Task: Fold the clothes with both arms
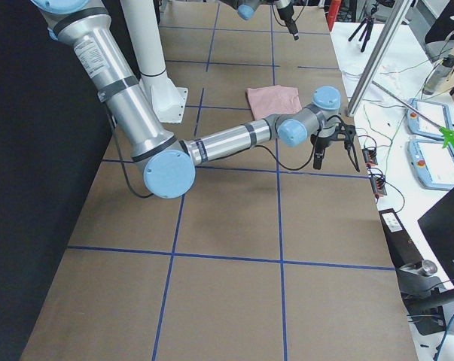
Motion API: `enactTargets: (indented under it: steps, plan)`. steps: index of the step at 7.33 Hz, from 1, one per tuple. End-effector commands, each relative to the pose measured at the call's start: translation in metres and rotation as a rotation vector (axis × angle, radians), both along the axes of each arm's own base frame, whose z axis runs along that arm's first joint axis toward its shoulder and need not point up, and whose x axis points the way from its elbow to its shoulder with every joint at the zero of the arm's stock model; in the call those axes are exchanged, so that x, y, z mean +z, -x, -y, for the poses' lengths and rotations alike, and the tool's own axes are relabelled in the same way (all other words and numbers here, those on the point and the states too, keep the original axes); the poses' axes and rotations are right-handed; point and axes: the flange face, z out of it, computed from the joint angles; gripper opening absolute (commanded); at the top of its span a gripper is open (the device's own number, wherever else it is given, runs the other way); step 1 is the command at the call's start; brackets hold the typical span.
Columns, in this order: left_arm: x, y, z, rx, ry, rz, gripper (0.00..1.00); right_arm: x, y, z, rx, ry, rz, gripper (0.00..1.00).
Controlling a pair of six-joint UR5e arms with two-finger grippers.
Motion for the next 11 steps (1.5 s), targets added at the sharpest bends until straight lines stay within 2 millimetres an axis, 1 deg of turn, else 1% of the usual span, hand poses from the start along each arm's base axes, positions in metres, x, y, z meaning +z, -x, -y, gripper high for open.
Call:
enactTargets:
  steps: [1, 2, 3, 4, 5, 6, 7, 8, 9, 10, 11]
  plan:
    - [0.033, 0.126, -0.011, 0.198, -0.078, 0.116, 1.0, 0.095, -0.129, -0.058, -0.227, -0.109, -0.106, 1.0]
    - [0.063, 0.18, -0.012, 0.273, -0.1, 0.188, 1.0, 0.117, -0.18, -0.075, -0.295, -0.115, -0.114, 1.0]
    - [0.093, 0.223, -0.018, 0.351, -0.136, 0.274, 1.0, 0.142, -0.221, -0.1, -0.358, -0.103, -0.112, 1.0]
    - [0.119, 0.258, -0.027, 0.402, -0.145, 0.304, 1.0, 0.162, -0.25, -0.128, -0.362, -0.072, -0.1, 1.0]
    - [0.15, 0.282, -0.046, 0.467, -0.159, 0.293, 1.0, 0.162, -0.267, -0.161, -0.324, -0.08, -0.086, 1.0]
    - [0.192, 0.286, -0.076, 0.527, -0.148, 0.237, 1.0, 0.163, -0.261, -0.199, -0.318, -0.097, -0.071, 1.0]
    - [0.217, 0.289, -0.09, 0.519, -0.109, 0.219, 1.0, 0.154, -0.26, -0.201, -0.301, -0.115, -0.073, 1.0]
    - [0.252, 0.287, -0.093, 0.528, -0.067, 0.209, 1.0, 0.145, -0.259, -0.203, -0.299, -0.132, -0.074, 1.0]
    - [0.301, 0.287, -0.089, 0.544, -0.029, 0.213, 1.0, 0.154, -0.258, -0.209, -0.301, -0.114, -0.071, 1.0]
    - [0.338, 0.285, -0.083, 0.551, -0.048, 0.23, 1.0, 0.157, -0.257, -0.211, -0.302, -0.105, -0.061, 1.0]
    - [0.346, 0.286, -0.081, 0.551, -0.045, 0.242, 1.0, 0.162, -0.253, -0.213, -0.309, -0.091, -0.057, 1.0]
